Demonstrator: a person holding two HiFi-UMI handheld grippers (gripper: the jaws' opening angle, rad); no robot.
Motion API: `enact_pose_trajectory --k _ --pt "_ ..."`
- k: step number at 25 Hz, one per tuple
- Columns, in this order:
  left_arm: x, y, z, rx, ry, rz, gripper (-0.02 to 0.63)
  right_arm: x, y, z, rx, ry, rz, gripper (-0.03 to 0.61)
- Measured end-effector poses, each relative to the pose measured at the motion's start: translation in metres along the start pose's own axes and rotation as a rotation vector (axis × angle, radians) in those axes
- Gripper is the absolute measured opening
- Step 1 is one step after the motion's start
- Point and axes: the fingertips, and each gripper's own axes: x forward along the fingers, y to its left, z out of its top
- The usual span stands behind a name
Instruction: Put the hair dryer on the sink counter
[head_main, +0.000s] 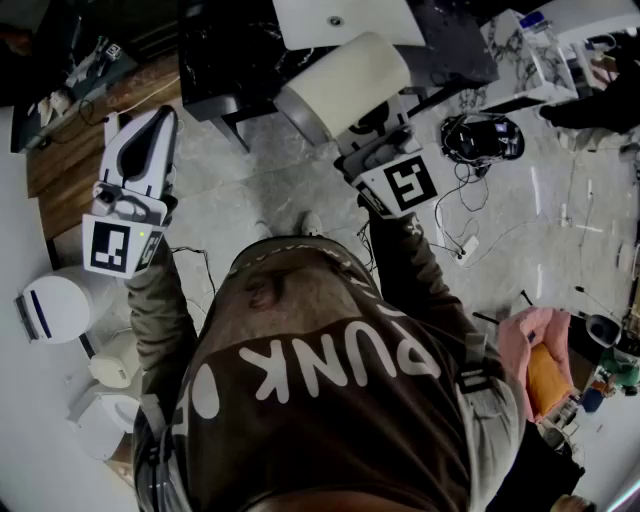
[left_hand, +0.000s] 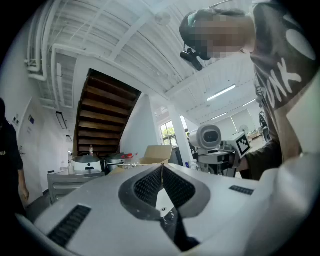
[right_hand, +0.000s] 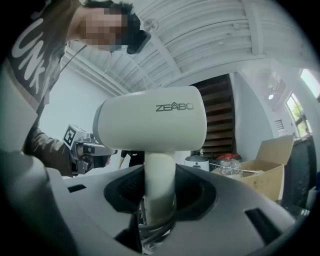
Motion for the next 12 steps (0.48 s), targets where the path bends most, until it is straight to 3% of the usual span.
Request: enact_pose_trajectory --k 12 --pt "0.0015 -0.0037 -0.0004 0.000 0.005 -0.002 0.006 -0.0017 -0.0009 -0.0013 0.030 -0.007 0.009 0.155"
